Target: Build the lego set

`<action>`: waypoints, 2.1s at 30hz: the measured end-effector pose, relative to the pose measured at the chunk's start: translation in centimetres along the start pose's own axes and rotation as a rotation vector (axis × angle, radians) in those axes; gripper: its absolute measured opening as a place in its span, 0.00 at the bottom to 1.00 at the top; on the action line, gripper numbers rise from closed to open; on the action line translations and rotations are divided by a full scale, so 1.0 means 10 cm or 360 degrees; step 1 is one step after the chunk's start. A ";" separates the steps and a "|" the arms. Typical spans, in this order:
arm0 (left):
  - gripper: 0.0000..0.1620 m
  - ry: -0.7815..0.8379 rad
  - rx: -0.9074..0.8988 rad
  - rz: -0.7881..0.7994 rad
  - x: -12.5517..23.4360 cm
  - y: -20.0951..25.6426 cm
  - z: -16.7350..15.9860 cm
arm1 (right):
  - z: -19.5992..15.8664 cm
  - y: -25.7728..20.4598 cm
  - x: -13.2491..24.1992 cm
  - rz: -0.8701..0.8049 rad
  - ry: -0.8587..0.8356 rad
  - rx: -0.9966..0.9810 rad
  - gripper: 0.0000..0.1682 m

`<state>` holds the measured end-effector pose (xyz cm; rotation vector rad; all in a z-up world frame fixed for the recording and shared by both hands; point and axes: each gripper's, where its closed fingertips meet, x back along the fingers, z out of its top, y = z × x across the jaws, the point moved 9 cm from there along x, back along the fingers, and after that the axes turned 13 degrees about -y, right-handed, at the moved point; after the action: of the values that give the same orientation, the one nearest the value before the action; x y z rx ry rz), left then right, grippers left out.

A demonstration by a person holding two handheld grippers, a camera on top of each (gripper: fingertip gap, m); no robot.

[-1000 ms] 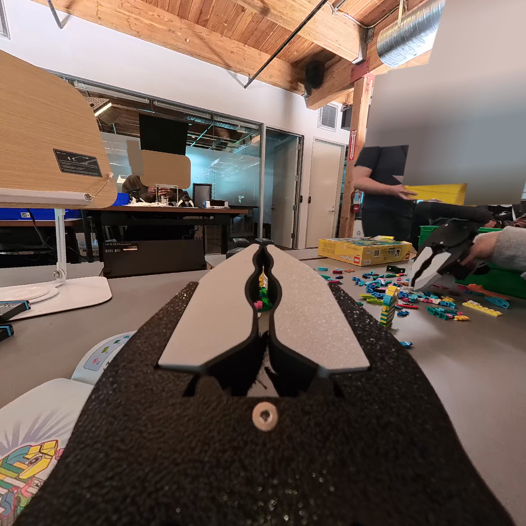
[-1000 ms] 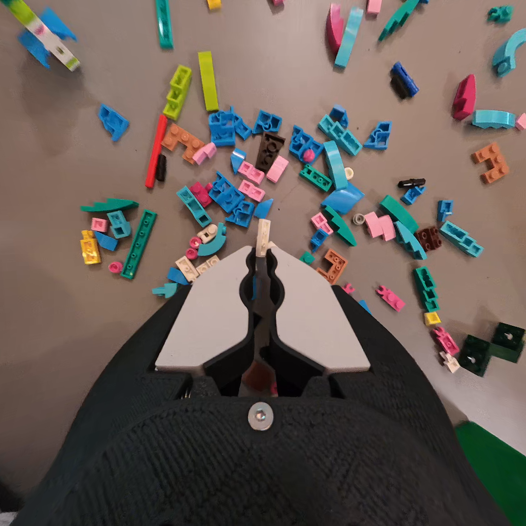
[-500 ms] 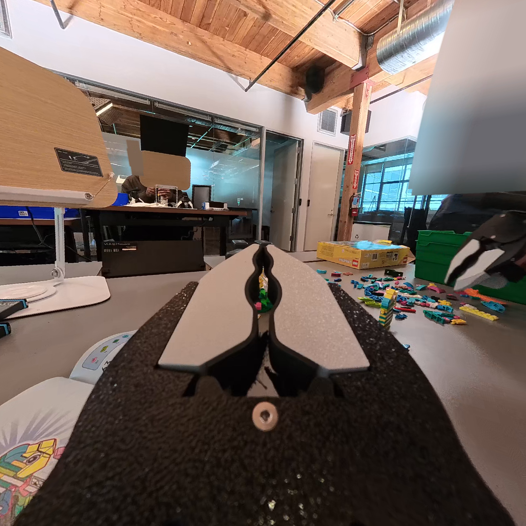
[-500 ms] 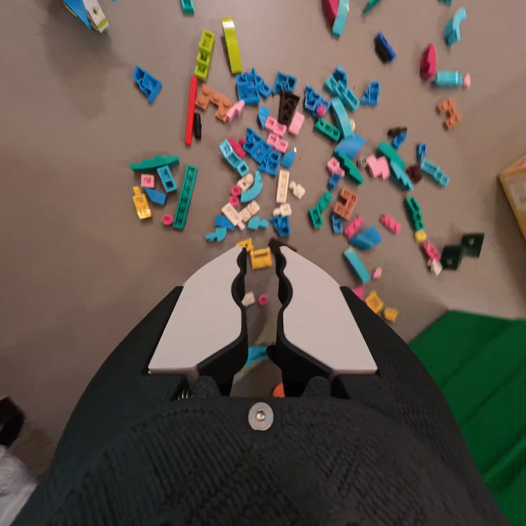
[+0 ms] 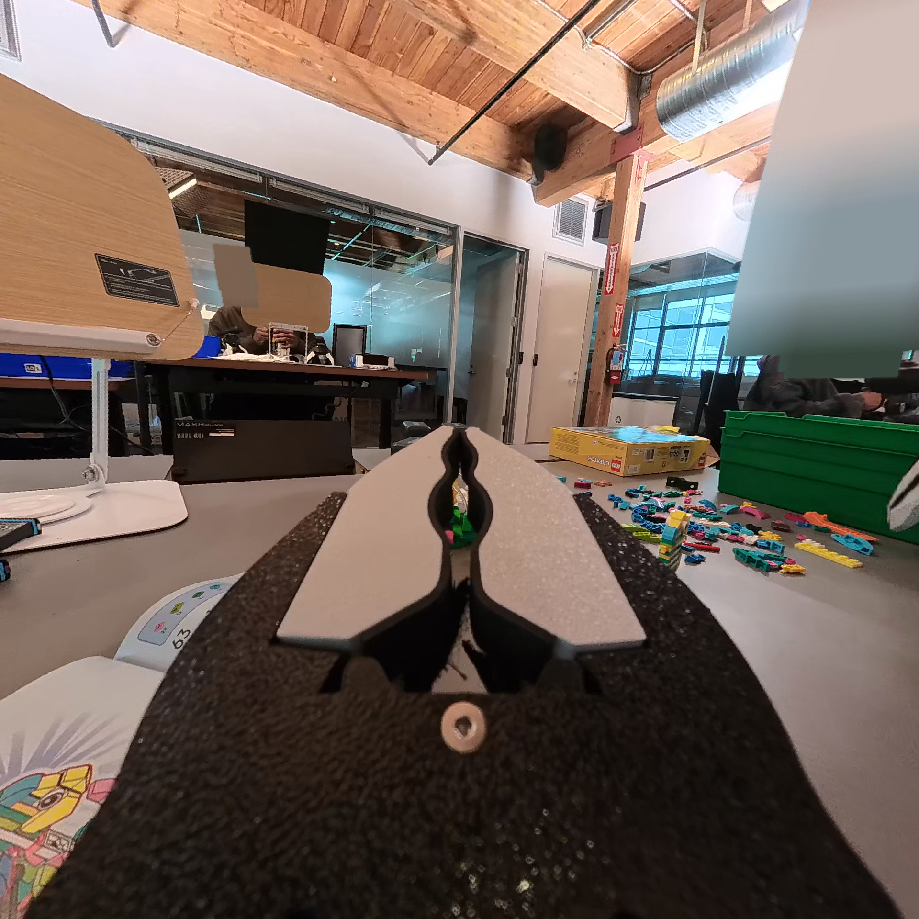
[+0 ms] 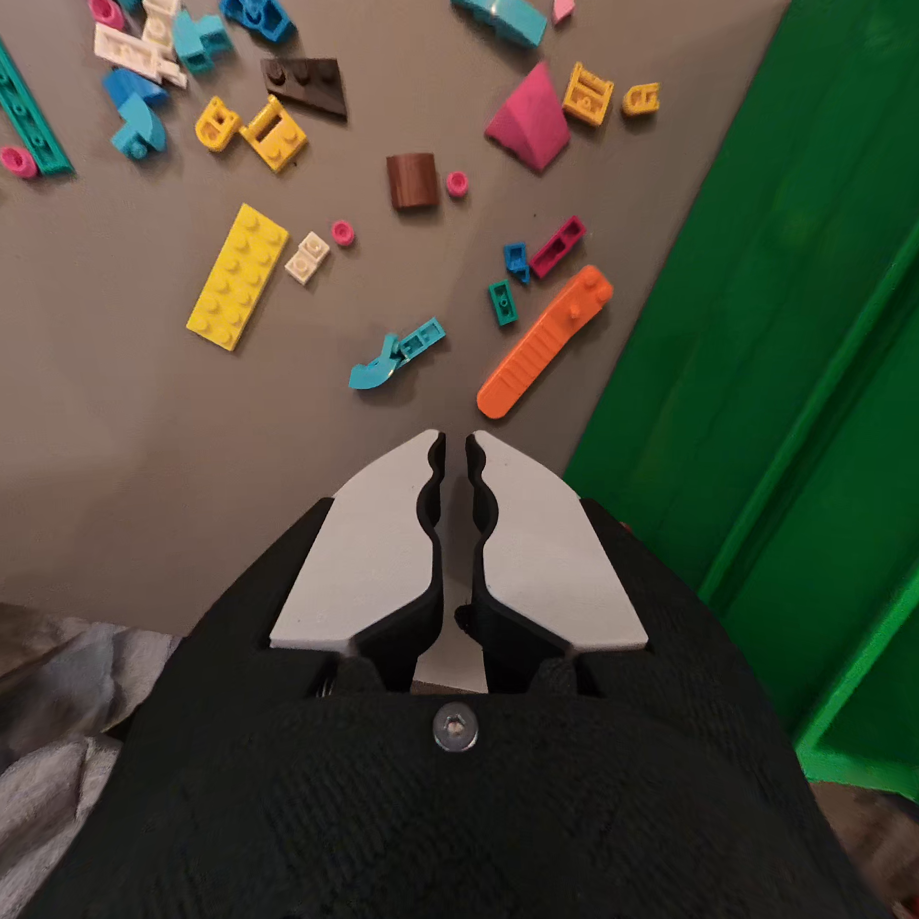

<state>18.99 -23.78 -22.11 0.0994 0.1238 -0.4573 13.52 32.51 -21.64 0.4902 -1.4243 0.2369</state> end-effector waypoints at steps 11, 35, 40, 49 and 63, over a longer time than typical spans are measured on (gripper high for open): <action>0.00 0.0007 0.0015 -0.0002 0.00 -0.01 0.00 | 0.18 -0.03 -0.04 -0.0159 0.0113 0.0055 0.04; 0.00 0.0025 0.0069 -0.0025 0.01 -0.02 0.00 | 0.86 0.13 -0.34 -0.0099 -0.0856 0.0707 0.08; 0.00 0.0029 0.0074 -0.0026 0.01 -0.03 0.00 | 0.86 0.17 -0.34 0.0020 -0.0846 0.0669 0.06; 0.00 0.0032 0.0092 -0.0031 0.02 -0.04 0.00 | 0.85 0.03 -0.17 -0.0112 -0.0458 0.0904 0.02; 0.00 -0.0271 0.0306 -0.0174 -0.07 0.26 -0.02 | 1.39 -1.78 1.10 -0.0568 0.1266 0.1495 0.02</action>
<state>19.55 -21.14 -22.00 0.2426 -0.0827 -0.5841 10.67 9.06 -13.16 1.2338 -0.3615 0.7256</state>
